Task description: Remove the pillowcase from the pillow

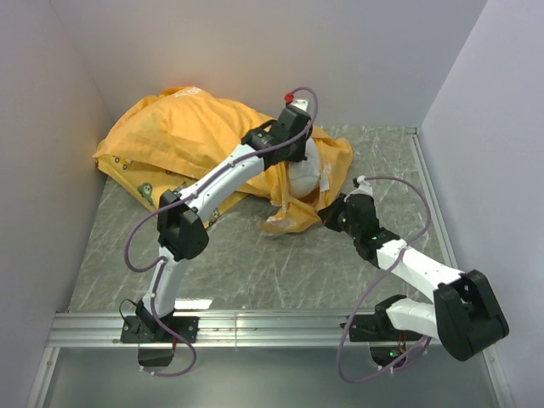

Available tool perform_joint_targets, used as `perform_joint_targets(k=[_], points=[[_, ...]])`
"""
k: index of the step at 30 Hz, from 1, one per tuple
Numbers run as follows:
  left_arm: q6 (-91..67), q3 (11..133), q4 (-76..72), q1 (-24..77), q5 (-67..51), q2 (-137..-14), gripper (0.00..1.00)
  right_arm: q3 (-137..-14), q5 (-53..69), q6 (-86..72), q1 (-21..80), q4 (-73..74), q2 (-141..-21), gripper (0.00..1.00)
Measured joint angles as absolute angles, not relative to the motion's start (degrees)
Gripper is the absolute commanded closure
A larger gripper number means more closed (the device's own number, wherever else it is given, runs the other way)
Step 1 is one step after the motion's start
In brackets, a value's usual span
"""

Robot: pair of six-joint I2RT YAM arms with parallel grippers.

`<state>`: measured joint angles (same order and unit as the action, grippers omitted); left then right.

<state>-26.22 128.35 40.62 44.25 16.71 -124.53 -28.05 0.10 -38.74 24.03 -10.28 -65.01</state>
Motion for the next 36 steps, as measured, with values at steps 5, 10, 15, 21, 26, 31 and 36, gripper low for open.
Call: perform_joint_targets(k=[5, 10, 15, 21, 26, 31, 36], points=[[-28.1, 125.1, 41.4, 42.2, 9.8, -120.3, 1.00, -28.2, -1.3, -39.8, 24.1, -12.4, -71.8, 1.00], [-28.9, 104.4, 36.1, 42.1, 6.3, -103.8, 1.00, -30.3, 0.1, -40.2, 22.0, -10.7, -76.0, 0.81], [-29.8, 93.0, 31.3, 41.7, 4.8, -91.0, 1.00, -35.2, 0.0, -38.5, 21.7, -3.9, -71.4, 0.54], [-29.9, 92.7, 27.6, 40.4, 4.8, -89.5, 1.00, -41.9, -5.0, -35.0, 25.1, 5.6, -57.6, 0.35], [-30.3, 92.7, 27.6, 40.4, 4.8, -89.5, 1.00, -46.7, -7.9, -32.3, 27.7, 9.7, -51.9, 0.29], [-30.7, 92.7, 27.7, 40.4, 4.7, -89.5, 1.00, -56.2, -10.3, -28.8, 29.8, 12.0, -60.5, 0.27], [-30.7, 92.4, 27.9, 40.4, 4.6, -89.3, 1.00, -62.3, -12.7, -25.6, 30.6, 14.0, -71.8, 0.47]])
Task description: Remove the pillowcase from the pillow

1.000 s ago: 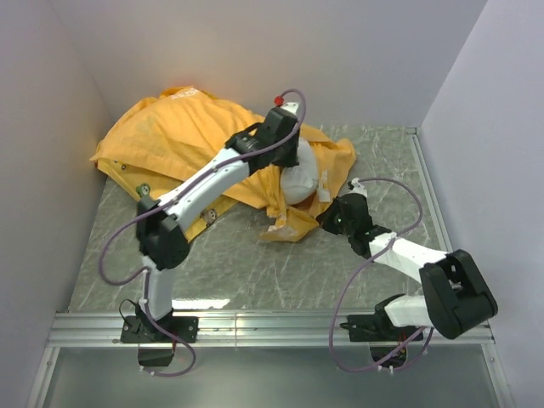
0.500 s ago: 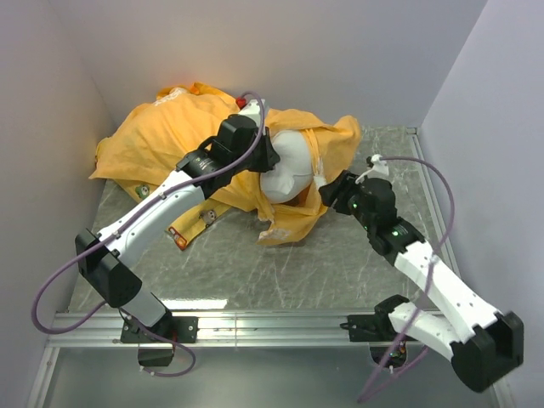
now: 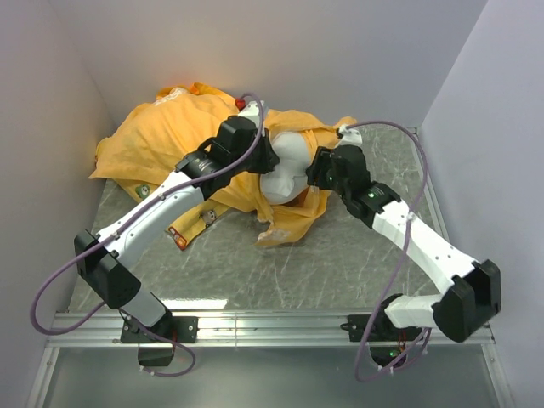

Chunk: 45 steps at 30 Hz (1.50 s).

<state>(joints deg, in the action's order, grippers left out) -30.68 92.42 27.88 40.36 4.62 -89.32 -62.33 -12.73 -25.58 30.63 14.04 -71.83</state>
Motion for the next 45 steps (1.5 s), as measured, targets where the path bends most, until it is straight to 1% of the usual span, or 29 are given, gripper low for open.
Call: perform_joint_targets(k=[1, 2, 5, 7, 8, 12, 16, 19, 23, 26, 28, 29, 31, 33, 34, 36, 37, 40, 41, 45], points=[[-30.7, 91.9, 27.8, 40.4, 4.5, -88.9, 1.00, -63.2, -13.3, -25.4, 30.6, 14.8, -73.1, 0.55], [-30.7, 91.3, 27.7, 40.4, 4.4, -88.5, 1.00, -64.5, -14.2, -24.9, 30.6, 15.8, -74.5, 0.68], [-30.7, 88.7, 27.7, 40.4, 4.3, -86.0, 1.00, -67.1, -17.0, -24.1, 29.7, 17.8, -76.7, 0.80], [-30.7, 86.3, 27.7, 40.4, 4.2, -83.1, 1.00, -67.3, -18.1, -24.0, 26.9, 18.5, -76.6, 0.83], [-30.6, 85.1, 27.8, 40.4, 3.9, -81.5, 1.00, -67.5, -18.5, -24.0, 25.1, 18.9, -76.6, 0.87], [-30.4, 79.9, 27.4, 40.3, 2.4, -74.7, 1.00, -70.2, -16.9, -24.6, 17.3, 20.6, -77.8, 0.91], [-29.7, 76.7, 26.9, 40.3, 1.2, -69.2, 1.00, -73.2, -9.5, -26.4, 12.1, 20.1, -81.8, 0.90], [-29.2, 75.7, 27.4, 40.2, 0.3, -66.3, 1.00, -74.4, -2.9, -28.4, 10.0, 19.4, -86.3, 0.94], [-28.0, 75.7, 28.8, 40.0, -0.1, -64.5, 0.99, -77.2, 5.1, -30.9, 8.5, 18.1, -94.4, 0.92], [-27.2, 76.1, 30.0, 39.8, -0.2, -63.9, 1.00, -77.8, 9.7, -32.8, 7.7, 17.6, -99.2, 0.95], [-26.7, 76.7, 31.2, 39.8, -0.2, -63.9, 1.00, -79.1, 12.5, -33.8, 7.4, 17.4, -101.9, 0.93], [-26.7, 76.9, 31.4, 39.8, -0.2, -63.9, 1.00, -79.4, 13.9, -34.4, 7.4, 16.7, -103.0, 0.89], [-26.8, 77.1, 31.1, 39.8, -0.2, -64.0, 0.99, -78.8, 15.1, -35.2, 7.6, 15.4, -103.5, 0.86], [-27.3, 77.2, 30.2, 39.8, -0.3, -64.0, 1.00, -77.1, 15.1, -35.5, 8.8, 12.2, -103.2, 0.80], [-27.9, 77.3, 29.3, 39.7, -0.3, -64.2, 0.99, -75.7, 14.8, -35.6, 9.6, 9.8, -102.9, 0.73], [-28.9, 78.3, 27.6, 39.5, 0.0, -65.1, 1.00, -72.0, 14.4, -35.7, 11.4, 5.1, -102.3, 0.64], [-29.6, 79.1, 26.5, 39.4, 0.3, -66.0, 1.00, -69.3, 14.5, -35.9, 12.5, 2.4, -102.0, 0.53], [-31.1, 81.3, 22.7, 39.4, 1.8, -69.8, 1.00, -62.6, 15.9, -36.6, 14.4, -2.8, -101.3, 0.39], [-31.5, 81.6, 21.1, 39.4, 2.0, -71.3, 1.00, -60.2, 16.2, -36.7, 14.5, -3.6, -100.6, 0.32], [-33.7, 81.8, 16.3, 39.5, 2.4, -77.3, 1.00, -52.8, 16.0, -37.5, 11.6, -2.2, -92.8, 0.27]])
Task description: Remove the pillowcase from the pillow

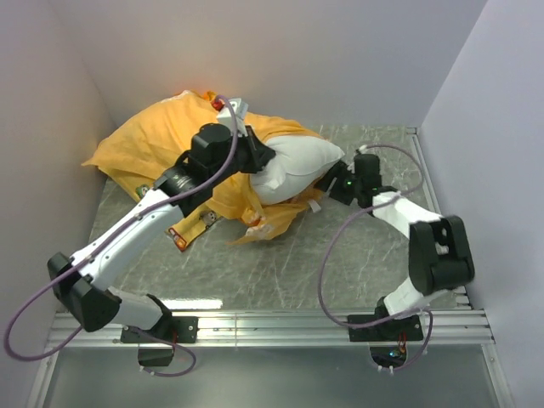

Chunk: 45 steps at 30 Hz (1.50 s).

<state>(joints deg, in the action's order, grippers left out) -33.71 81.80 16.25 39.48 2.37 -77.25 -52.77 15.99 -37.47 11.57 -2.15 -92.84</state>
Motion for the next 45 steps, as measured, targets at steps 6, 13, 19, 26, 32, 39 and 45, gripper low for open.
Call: perform_joint_targets(k=[6, 13, 19, 26, 32, 39, 45], points=[[-35.7, 81.8, 11.7, 40.6, 2.2, -82.5, 1.00, -50.6, 12.0, -37.4, 7.6, 1.3, -72.4, 0.22], [-35.8, 81.7, 9.2, 42.9, 3.1, -86.0, 1.00, -47.9, 12.4, -36.9, 11.5, 1.8, -56.4, 0.19], [-35.8, 81.7, 9.1, 45.1, 3.9, -89.7, 1.00, -47.3, 7.7, -35.2, 26.5, 2.8, -53.1, 0.18], [-36.1, 82.5, 9.3, 45.9, 4.4, -92.6, 1.00, -45.4, -3.0, -31.5, 37.7, 3.8, -50.3, 0.16], [-36.2, 86.1, 10.9, 46.2, 4.6, -95.4, 1.00, -45.8, -12.7, -29.7, 43.4, 6.4, -55.8, 0.17], [-36.1, 88.8, 14.0, 46.7, 5.5, -95.7, 0.99, -45.9, -21.4, -27.0, 44.5, 6.2, -59.8, 0.16], [-36.0, 90.7, 15.8, 46.8, 5.7, -96.6, 1.00, -45.9, -25.7, -22.5, 47.0, 2.0, -60.0, 0.16]])
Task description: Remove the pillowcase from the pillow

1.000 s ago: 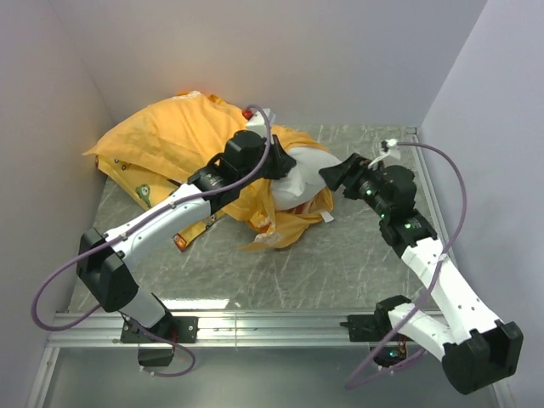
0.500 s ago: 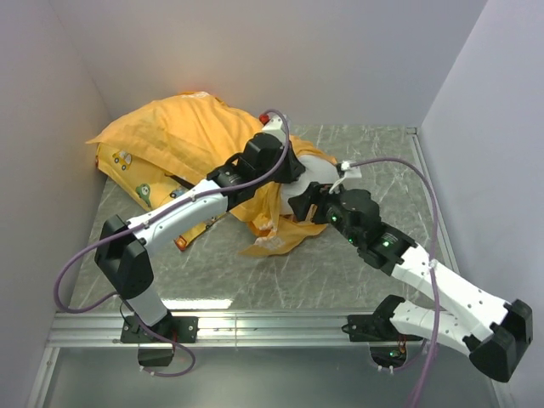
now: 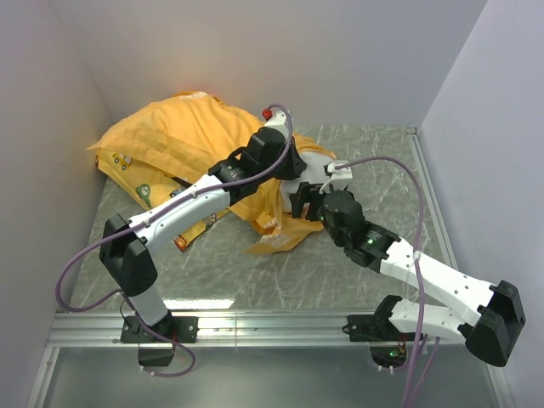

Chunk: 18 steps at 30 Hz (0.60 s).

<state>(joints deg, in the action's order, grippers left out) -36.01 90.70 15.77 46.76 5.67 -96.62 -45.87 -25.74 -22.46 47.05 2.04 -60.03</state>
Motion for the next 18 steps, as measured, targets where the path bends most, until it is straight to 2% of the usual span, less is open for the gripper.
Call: perform_joint_targets(k=[3, 8, 10, 11, 12, 14, 16, 18], points=[[-35.6, 92.2, 17.6, 46.8, 5.7, -97.0, 0.99, -45.9, -27.1, -20.3, 48.3, 0.0, -60.0, 0.13], [-35.4, 94.1, 18.8, 46.9, 5.5, -97.3, 0.99, -45.9, -27.9, -16.9, 48.6, -3.8, -60.6, 0.15], [-35.2, 95.4, 19.7, 47.0, 5.3, -97.9, 1.00, -45.9, -28.1, -15.6, 48.6, -5.5, -61.8, 0.32], [-35.1, 96.1, 20.1, 47.1, 5.3, -98.2, 0.99, -46.0, -28.2, -15.1, 48.6, -6.0, -62.5, 0.45], [-34.9, 96.6, 20.5, 47.2, 5.3, -98.5, 1.00, -46.4, -28.6, -14.8, 48.6, -6.1, -63.5, 0.71], [-34.7, 97.1, 21.1, 47.2, 5.3, -98.8, 0.99, -47.2, -30.0, -14.5, 48.6, -5.8, -65.1, 0.99], [-34.3, 97.8, 22.1, 47.2, 5.4, -98.8, 0.97, -47.4, -31.0, -14.8, 48.6, -5.7, -65.5, 1.00], [-33.8, 98.4, 22.5, 47.2, 5.5, -98.8, 0.75, -48.1, -32.4, -15.4, 48.7, -4.8, -65.2, 1.00]])
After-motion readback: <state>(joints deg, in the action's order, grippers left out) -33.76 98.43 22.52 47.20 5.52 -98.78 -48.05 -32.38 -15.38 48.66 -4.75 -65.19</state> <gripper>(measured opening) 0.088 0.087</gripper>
